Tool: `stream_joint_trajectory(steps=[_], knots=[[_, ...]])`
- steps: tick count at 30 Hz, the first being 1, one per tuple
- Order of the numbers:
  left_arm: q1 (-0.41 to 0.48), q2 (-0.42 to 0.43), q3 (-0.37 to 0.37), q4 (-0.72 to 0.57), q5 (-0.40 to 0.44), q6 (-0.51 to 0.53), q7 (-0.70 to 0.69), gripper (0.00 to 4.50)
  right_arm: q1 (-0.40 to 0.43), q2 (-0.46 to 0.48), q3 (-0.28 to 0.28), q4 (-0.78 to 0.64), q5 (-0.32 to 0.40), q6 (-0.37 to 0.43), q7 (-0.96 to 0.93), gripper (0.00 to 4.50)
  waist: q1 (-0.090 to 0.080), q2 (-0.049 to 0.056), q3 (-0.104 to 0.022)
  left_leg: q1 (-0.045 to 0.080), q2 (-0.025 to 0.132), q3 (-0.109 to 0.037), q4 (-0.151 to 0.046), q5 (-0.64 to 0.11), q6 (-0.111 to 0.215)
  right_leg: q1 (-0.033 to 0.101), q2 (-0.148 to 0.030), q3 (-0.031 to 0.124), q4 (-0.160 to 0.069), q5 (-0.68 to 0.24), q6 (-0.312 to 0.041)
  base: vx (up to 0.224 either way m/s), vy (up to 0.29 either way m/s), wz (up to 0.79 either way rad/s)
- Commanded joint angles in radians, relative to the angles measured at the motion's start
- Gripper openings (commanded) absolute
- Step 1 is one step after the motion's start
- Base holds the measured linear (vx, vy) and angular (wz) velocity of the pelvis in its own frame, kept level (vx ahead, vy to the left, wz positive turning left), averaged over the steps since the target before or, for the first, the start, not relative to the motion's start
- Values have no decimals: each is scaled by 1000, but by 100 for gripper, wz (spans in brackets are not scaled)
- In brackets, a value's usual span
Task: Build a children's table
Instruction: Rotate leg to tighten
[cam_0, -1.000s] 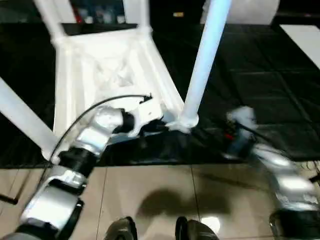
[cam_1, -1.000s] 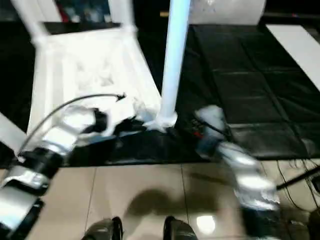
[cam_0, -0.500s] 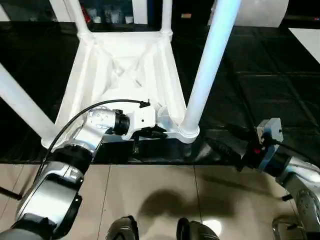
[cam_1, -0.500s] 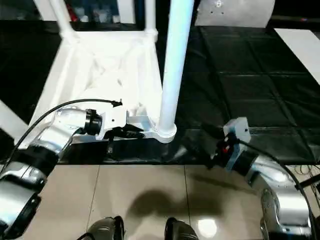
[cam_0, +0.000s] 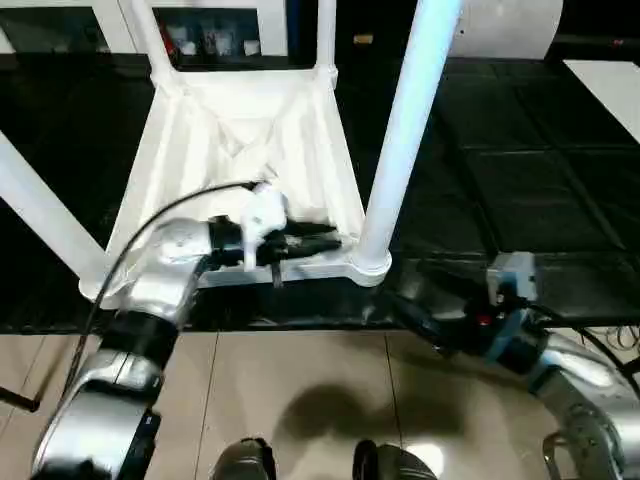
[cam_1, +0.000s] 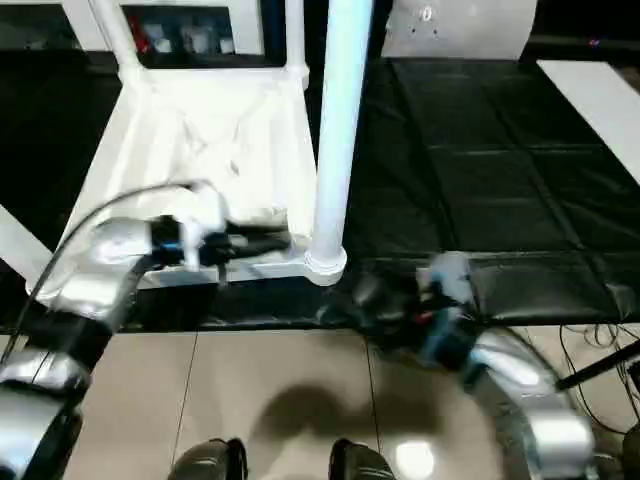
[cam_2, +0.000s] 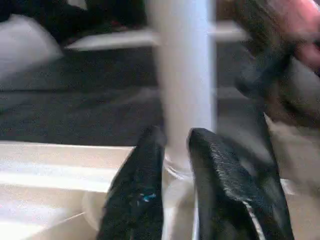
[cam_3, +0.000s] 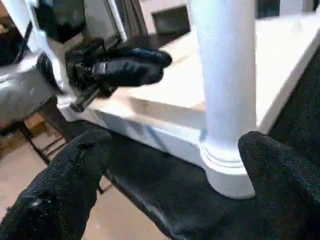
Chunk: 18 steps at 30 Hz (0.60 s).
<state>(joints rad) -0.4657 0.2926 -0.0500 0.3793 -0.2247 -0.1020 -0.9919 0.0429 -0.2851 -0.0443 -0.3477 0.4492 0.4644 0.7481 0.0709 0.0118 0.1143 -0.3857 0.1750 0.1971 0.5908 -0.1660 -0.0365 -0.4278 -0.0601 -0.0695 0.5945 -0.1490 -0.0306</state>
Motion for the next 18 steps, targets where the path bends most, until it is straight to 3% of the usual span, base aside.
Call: stream_joint_trajectory(steps=[1, 2, 3, 4, 5, 6, 7, 8, 9, 10, 11, 12, 13, 14, 15, 16, 17, 18], knots=[[53, -16, 38, -98, 15, 76, 130, 131, 10, 5, 22, -17, -43, -8, -46, 450, -2, -3, -82, 15, 52, -27, -61, -236, 59, 58, -81, 47, -92, -414, -153, 0, 0, 0], [108, -44, 66, -163, 31, 117, 216, 134, 16, 6, 38, -17, -74, -2, -74, 450, -6, -2, -81, 23, 50, -26, -60, -270, 48, 52, -80, 46, -102, -491, -125, 0, 0, 0], [108, -44, 66, -163, 31, 117, 216, 141, 16, 6, 38, -17, -74, -2, -74, 450, -9, -1, -78, 23, 51, -30, -61, -283, 39, 54, -80, 43, -109, -534, -106, 0, 0, 0], [196, -81, 97, -276, 20, 180, 293, 154, 28, 10, 58, -25, -85, 11, -88, 450, -8, -3, -73, 31, 46, -28, -59, -304, 38, 43, -77, 42, -120, -584, -83, 0, 0, 0], [252, -109, 115, -346, 20, 211, 342, 166, 37, 13, 71, -30, -87, 5, -84, 450, -11, -6, -72, 34, 52, -33, -60, -319, 28, 45, -81, 42, -115, -590, -81, 0, 0, 0], [312, -130, 125, -428, 12, 253, 394, 173, 47, 15, 84, -37, -84, -3, -81, 450, -22, -5, -61, 26, 51, -37, -68, -363, 29, 45, -77, 35, -129, -651, -53, 0, 0, 0], [368, -145, 128, -489, 18, 265, 422, 175, 48, 22, 93, -38, -79, -7, -79, 450, -21, -2, -67, 36, 52, -40, -63, -380, 23, 44, -81, 34, -129, -659, -49, 0, 0, 0], [402, -154, 130, -525, 22, 272, 438, 185, 49, 26, 98, -39, -75, -9, -78, 450, -27, -3, -65, 32, 53, -46, -67, -392, 22, 48, -83, 31, -130, -659, -41, 0, 0, 0], [544, -168, 128, -655, 51, 240, 476, 199, 22, 52, 122, -20, -87, -37, -94, 450, -35, -4, -60, 24, 55, -50, -75, -409, 22, 50, -79, 25, -135, -661, -30, 0, 0, 0], [594, -173, 132, -695, 68, 237, 493, 211, 0, 63, 132, -3, -95, -40, -104, 450, -51, -1, -50, 21, 57, -55, -81, -453, 17, 46, -78, 21, -142, -681, -18, 0, 0, 0], [624, -182, 145, -717, 79, 246, 519, 216, -31, 72, 141, 22, -109, -51, -111, 450, -60, 10, -46, 33, 51, -57, -77, -514, 7, 39, -72, 9, -155, -730, 5, 0, 0, 0], [631, -185, 148, -724, 81, 254, 530, 217, -39, 74, 143, 29, -113, -54, -113, 450, -62, 13, -42, 51, 49, -58, -73, -554, 2, 30, -68, -1, -169, -752, 17, -70, 37, -1], [644, -180, 142, -734, 86, 259, 531, 220, -54, 77, 147, 42, -115, -59, -111, 450, -70, 20, -39, 69, 46, -64, -67, -602, -2, 32, -63, -27, -190, -745, 36, -62, 23, 4], [653, -168, 134, -741, 96, 257, 524, 230, -65, 80, 152, 50, -117, -61, -110, 450, -71, 27, -33, 79, 51, -68, -72, -641, -3, 33, -56, -42, -197, -725, 40, -82, 23, 11], [664, -156, 132, -748, 140, 257, 537, 244, -85, 86, 159, 64, -126, -66, -117, 450, -73, 48, -13, 65, 87, -81, -131, -799, -24, 63, -24, -81, -157, -608, 38, 0, 0, 0], [672, -163, 144, -759, 163, 262, 563, 254, -103, 96, 161, 76, -122, -64, -120, 450, -48, 57, -7, -9, 137, -80, -212, -909, -44, 126, -13, -66, 21, -443, 2, -105, 14, 5], [676, -173, 150, -769, 181, 270, 588, 254, -113, 100, 159, 82, -117, -63, -120, 450, 20, 56, -21, -52, 126, -26, -230, -937, -60, 129, -9, -34, 125, -236, -23, -85, -24, 13], [678, -191, 166, -782, 184, 287, 627, 264, -118, 108, 158, 94, -121, -68, -130, 450, -9, 0, -41, 27, 81, -11, -157, -797, -72, 78, -42, 51, 88, -493, 3, -43, -90, 7]])
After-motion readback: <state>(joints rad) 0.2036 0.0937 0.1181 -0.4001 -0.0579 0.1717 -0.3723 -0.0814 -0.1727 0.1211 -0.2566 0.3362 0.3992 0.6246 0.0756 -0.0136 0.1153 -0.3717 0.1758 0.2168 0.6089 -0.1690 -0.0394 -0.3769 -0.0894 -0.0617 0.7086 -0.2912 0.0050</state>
